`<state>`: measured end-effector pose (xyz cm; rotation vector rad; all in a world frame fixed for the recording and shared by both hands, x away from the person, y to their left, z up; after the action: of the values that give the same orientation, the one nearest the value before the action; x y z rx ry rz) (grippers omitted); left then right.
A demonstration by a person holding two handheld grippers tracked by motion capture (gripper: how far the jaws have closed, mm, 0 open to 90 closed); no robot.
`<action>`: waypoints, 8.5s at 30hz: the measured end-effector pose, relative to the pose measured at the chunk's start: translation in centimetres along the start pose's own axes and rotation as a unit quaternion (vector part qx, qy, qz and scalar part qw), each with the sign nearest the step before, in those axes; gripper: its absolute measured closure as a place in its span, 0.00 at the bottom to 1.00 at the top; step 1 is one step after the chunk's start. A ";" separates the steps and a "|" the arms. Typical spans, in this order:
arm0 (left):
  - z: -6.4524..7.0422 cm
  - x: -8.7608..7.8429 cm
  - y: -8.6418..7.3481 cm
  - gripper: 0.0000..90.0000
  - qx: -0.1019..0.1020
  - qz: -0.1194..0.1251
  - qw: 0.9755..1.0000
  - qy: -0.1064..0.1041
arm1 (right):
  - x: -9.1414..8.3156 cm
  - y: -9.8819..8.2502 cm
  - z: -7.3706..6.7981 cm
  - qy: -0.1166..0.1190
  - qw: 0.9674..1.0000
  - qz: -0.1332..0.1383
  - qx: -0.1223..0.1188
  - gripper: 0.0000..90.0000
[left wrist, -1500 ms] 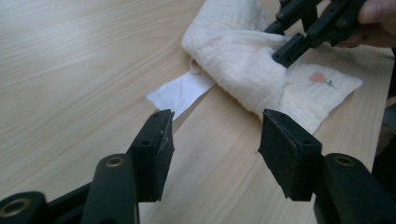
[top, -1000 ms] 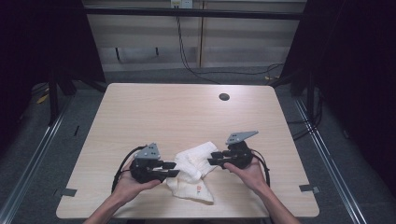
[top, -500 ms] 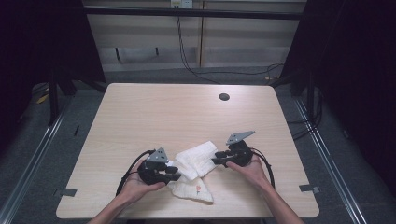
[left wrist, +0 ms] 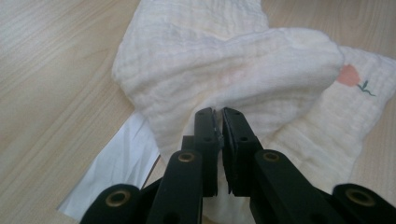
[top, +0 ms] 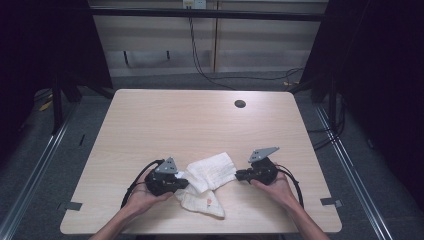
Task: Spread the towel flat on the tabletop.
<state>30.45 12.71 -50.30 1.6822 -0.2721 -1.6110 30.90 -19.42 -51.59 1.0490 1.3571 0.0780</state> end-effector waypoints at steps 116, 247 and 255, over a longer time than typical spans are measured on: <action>2.6 -13.4 8.8 0.98 0.042 0.219 0.975 -0.018 | -24.0 9.5 -3.9 -0.109 0.964 0.241 -0.029 0.99; -2.6 2.3 6.4 0.96 -0.025 0.035 0.999 -0.022 | -1.3 -1.4 -1.8 -0.019 1.000 0.000 0.026 0.73; -5.5 -0.9 6.1 0.96 -0.064 0.090 0.994 0.009 | -1.3 -1.3 -1.7 -0.020 1.000 -0.007 0.022 0.70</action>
<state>37.51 11.23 -46.17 1.5289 -0.2965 -1.4500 28.56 -19.95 -51.22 1.0724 1.3352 0.0170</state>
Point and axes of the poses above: each handheld gripper's, and its own axes: x roughly forward along the jaws, y roughly out of its top, z roughly to its right, the point moved 2 cm from there along x, roughly forward along the jaws, and after that the axes turned 4 degrees about -z, right-handed, at the moved point
